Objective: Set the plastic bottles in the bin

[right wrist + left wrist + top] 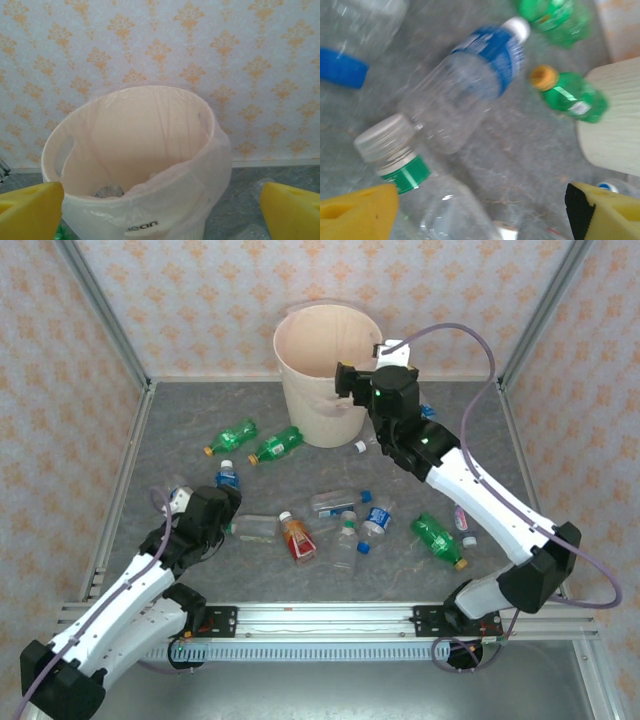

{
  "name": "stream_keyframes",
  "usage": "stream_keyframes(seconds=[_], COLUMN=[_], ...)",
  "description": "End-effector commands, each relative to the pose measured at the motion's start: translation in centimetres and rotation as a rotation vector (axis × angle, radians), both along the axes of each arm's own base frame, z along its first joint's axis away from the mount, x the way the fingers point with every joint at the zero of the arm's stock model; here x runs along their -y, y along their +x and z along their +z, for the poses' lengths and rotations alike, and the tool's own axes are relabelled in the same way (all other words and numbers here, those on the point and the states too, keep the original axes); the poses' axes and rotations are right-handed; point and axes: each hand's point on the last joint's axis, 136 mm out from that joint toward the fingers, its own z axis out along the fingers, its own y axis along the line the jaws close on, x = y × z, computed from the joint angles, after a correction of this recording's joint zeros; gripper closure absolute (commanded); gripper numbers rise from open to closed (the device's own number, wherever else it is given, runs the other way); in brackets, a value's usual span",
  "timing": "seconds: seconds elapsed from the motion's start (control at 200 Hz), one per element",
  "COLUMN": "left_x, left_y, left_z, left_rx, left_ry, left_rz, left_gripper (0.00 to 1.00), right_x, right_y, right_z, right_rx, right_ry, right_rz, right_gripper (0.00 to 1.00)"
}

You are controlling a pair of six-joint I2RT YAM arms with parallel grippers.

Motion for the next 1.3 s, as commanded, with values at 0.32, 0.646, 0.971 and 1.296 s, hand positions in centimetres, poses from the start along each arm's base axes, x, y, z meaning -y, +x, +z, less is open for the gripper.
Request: stream_keyframes(seconds=[0.32, 0.646, 0.971, 1.296], left_x=[3.1, 4.4, 4.3, 3.2], left_y=[0.1, 0.9, 0.9, 1.2], left_z=[-5.6, -7.7, -9.2, -7.1], left_rx=[-0.077, -0.202, -0.290, -0.176], left_ry=[-0.346, -0.336, -0.308, -0.332], left_rz=[0.083, 0.035, 0.004, 0.060], left_gripper=[0.18, 0.18, 0.20, 0.38], right_x=[3.4, 4.0, 4.0, 4.0], right_y=[-2.4, -2.8, -2.8, -2.7], right_z=[1.7, 1.2, 0.9, 0.4], right_rx=[0.047, 0.031, 0.028, 0.019], right_ry=[0.037, 0.033, 0.046, 0.042], right_rz=[-0.088, -0.108, -0.109, -0.114], right_gripper=[0.00, 0.00, 0.00, 0.00])
